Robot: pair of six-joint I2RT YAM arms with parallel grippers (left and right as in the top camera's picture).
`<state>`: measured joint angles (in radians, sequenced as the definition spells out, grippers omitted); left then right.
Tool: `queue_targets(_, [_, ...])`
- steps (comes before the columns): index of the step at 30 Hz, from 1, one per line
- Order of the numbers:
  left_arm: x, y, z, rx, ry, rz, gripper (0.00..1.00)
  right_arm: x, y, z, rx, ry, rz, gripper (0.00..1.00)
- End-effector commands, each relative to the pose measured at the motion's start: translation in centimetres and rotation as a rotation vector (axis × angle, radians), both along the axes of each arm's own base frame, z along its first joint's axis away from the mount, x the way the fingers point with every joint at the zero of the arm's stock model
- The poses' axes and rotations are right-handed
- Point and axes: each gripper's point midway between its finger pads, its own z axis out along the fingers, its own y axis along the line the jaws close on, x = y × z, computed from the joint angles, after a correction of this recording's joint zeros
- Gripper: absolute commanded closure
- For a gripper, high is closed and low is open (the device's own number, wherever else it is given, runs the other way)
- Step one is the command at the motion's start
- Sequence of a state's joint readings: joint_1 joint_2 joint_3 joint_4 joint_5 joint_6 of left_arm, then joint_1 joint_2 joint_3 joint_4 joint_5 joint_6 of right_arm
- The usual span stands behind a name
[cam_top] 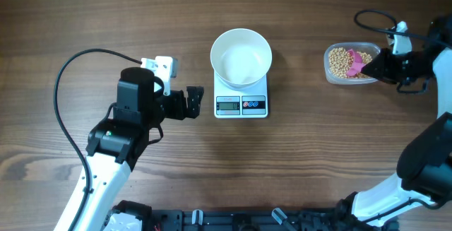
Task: Scoop item into bowl and weigh 150g on scale
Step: 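Dip the pink scoop into the soybeans and scoop them up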
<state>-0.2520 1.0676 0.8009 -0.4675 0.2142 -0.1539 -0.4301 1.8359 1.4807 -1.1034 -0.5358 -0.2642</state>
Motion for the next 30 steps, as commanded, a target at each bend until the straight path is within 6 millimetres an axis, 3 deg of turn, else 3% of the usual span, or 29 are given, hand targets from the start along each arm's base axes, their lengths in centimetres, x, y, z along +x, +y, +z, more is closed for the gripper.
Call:
queue_targets(1, [0.0,0.4,0.2,0.014,-0.017,0.0,0.0,0.1,0.5,0.0,0.09,-0.019,0.007,0.96])
queue_targets(15, [0.0,0.4,0.2,0.014,-0.017,0.0,0.0,-0.6,-0.8,-0.6,0.106,-0.007,-0.039,0.96])
queue_targets(24, [0.0,0.4,0.2,0.014,-0.017,0.0,0.0,-1.1,-1.9,-0.5,0.239,-0.062,-0.117,0.96])
queue_targets(30, [0.0,0.4,0.2,0.014,-0.017,0.0,0.0,-0.7,-1.4,0.4,0.317,-0.108,-0.123,0.96])
